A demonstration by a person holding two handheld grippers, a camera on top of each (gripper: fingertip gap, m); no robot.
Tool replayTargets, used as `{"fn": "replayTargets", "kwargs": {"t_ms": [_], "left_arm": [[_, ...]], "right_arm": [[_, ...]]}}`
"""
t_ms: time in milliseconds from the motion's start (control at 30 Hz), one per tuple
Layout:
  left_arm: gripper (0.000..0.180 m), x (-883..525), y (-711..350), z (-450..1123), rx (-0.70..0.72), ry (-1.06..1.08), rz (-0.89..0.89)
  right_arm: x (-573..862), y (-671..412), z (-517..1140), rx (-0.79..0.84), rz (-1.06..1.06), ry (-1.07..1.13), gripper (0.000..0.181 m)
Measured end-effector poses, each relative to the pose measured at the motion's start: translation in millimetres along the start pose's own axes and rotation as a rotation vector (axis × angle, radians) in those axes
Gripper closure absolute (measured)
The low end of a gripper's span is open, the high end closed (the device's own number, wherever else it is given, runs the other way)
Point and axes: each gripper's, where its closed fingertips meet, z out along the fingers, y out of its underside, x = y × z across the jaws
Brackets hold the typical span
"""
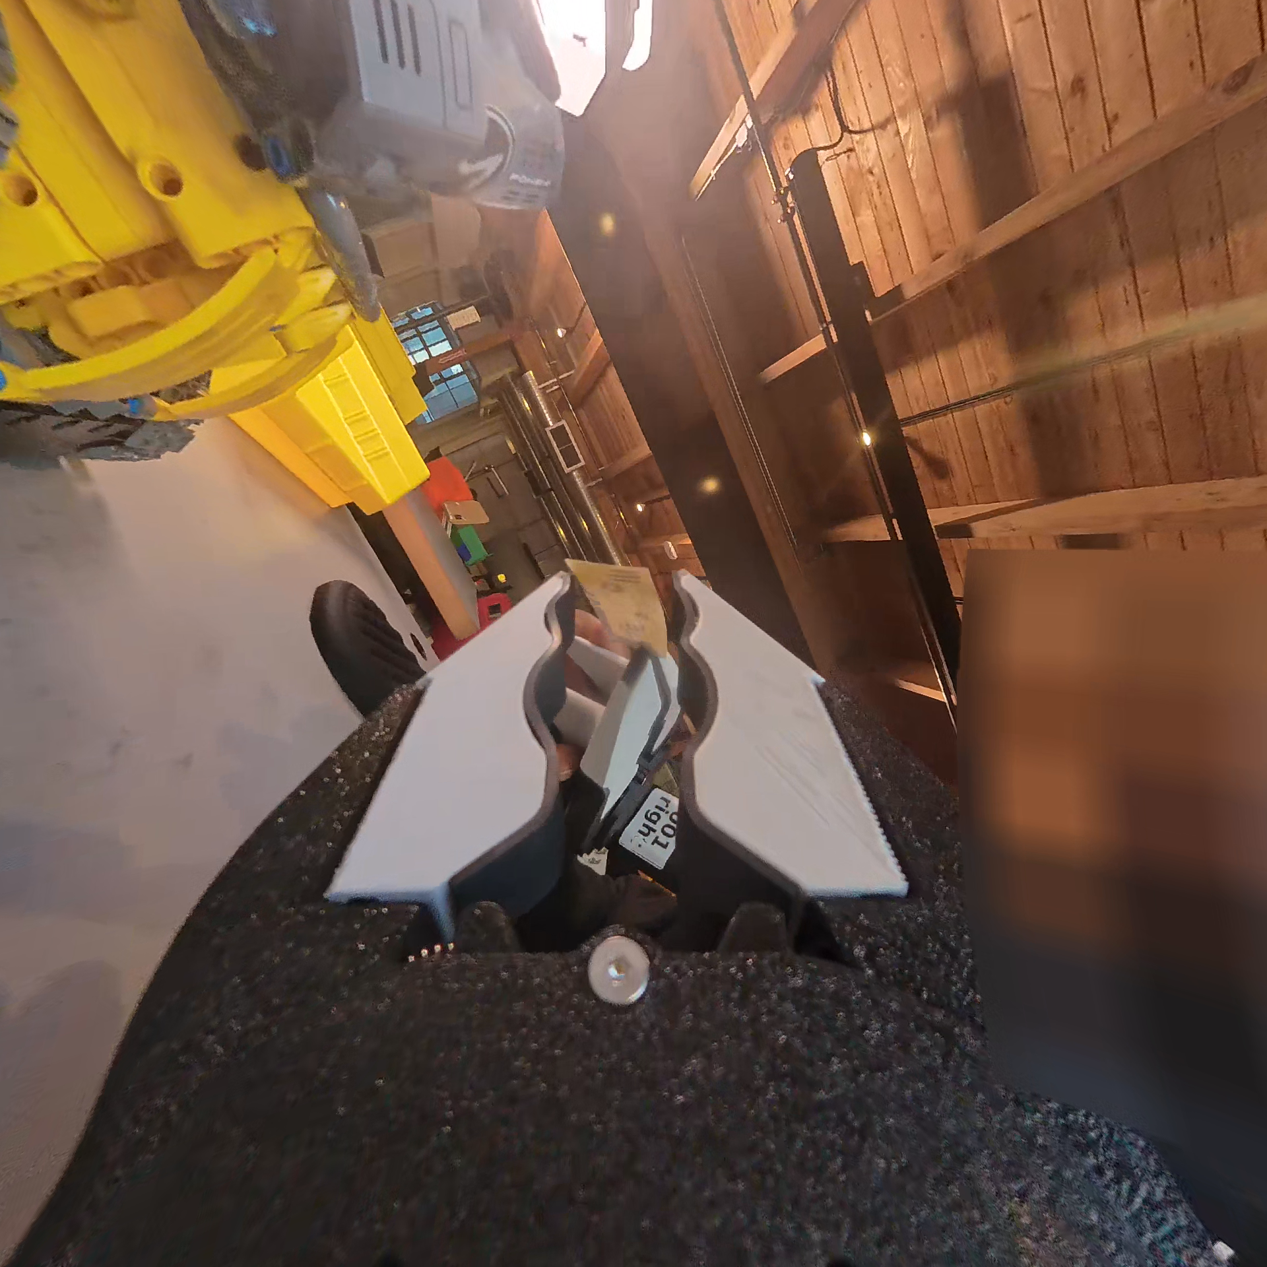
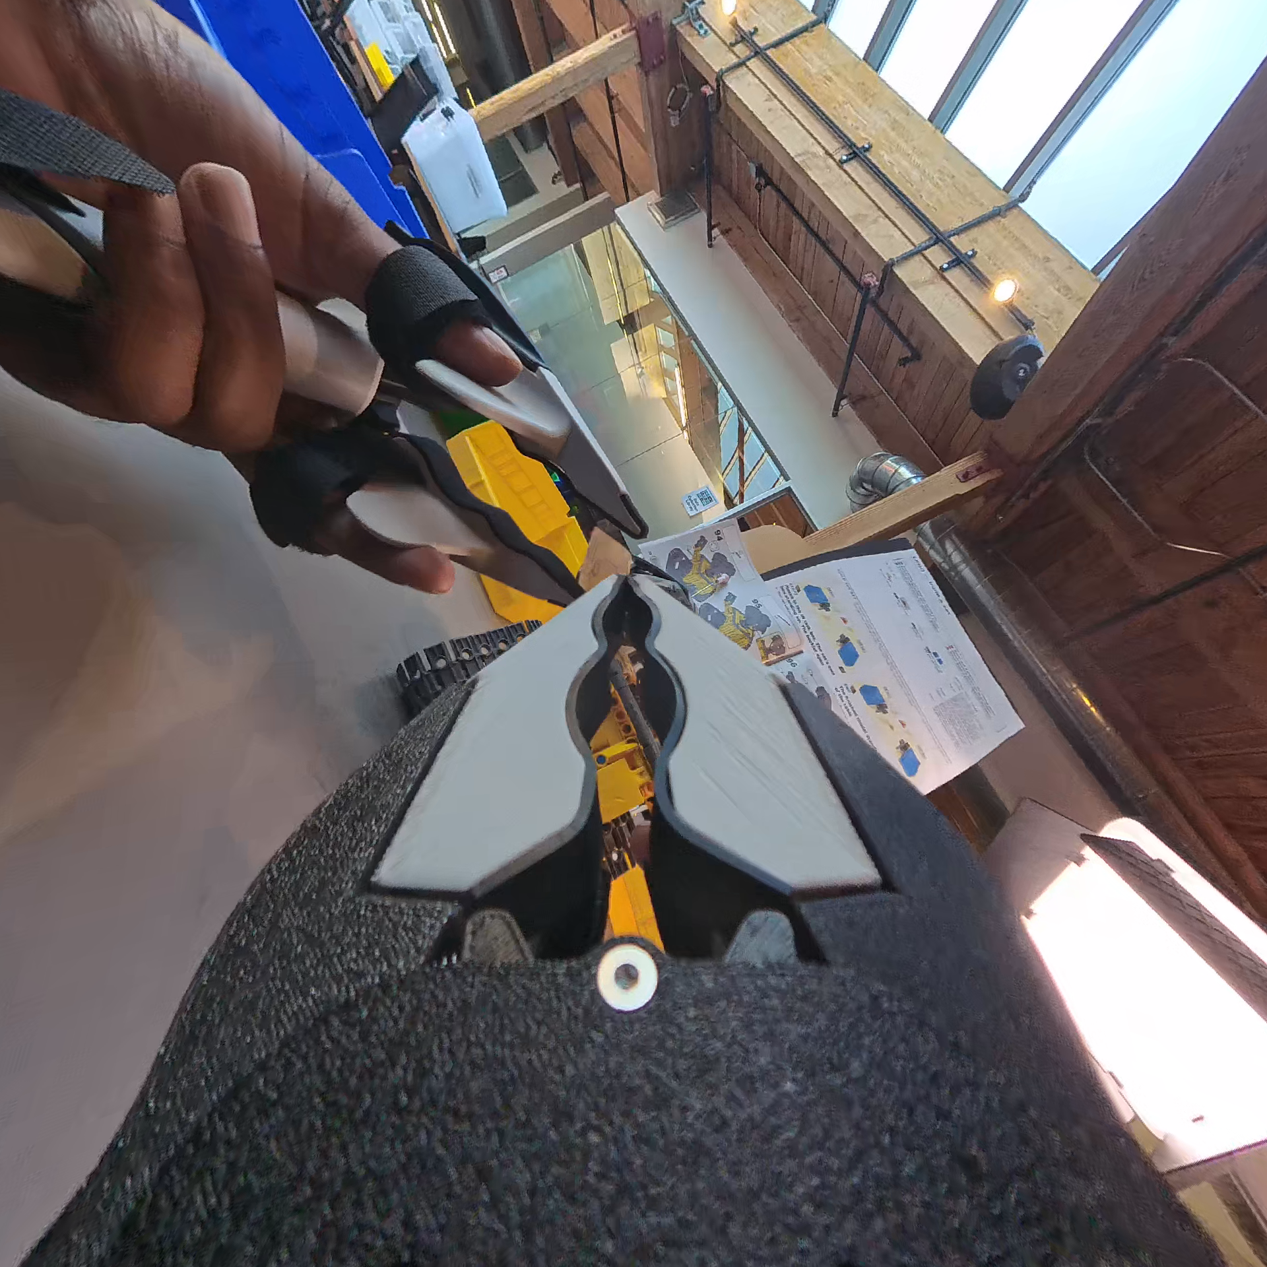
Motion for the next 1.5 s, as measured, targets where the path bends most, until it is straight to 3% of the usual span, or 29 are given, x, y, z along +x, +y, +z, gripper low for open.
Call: {"fn": "replayTargets", "kwargs": {"t_ms": [300,733,967,1400,1500], "left_arm": [[0.167,-1.6,-5.2,-2.6,-0.031,-0.054,0.090],[0.144,-14.2,-15.2,-19.1,-0.024,-0.163,0.122],[0.140,-12.8,-12.3,-19.0,0.014,-0.098,-0.002],[0.180,-15.0,-18.5,-18.2,0.015,-0.144,0.087],[0.180,-13.9,-16.8,-14.3,-0.026,-0.146,0.144]], "right_arm": [[-19.0,-1.3,4.1,-0.014,-0.071,-0.059,0.181],[-5.4,10.2,9.3,-0.080,-0.086,-0.003,0.181],[7.6,10.3,15.4,-0.107,-0.118,0.055,0.181],[-23.8,7.5,15.7,-0.116,-0.158,-0.029,0.181],[-31.9,6.2,13.6,-0.112,-0.146,-0.057,0.181]]}}
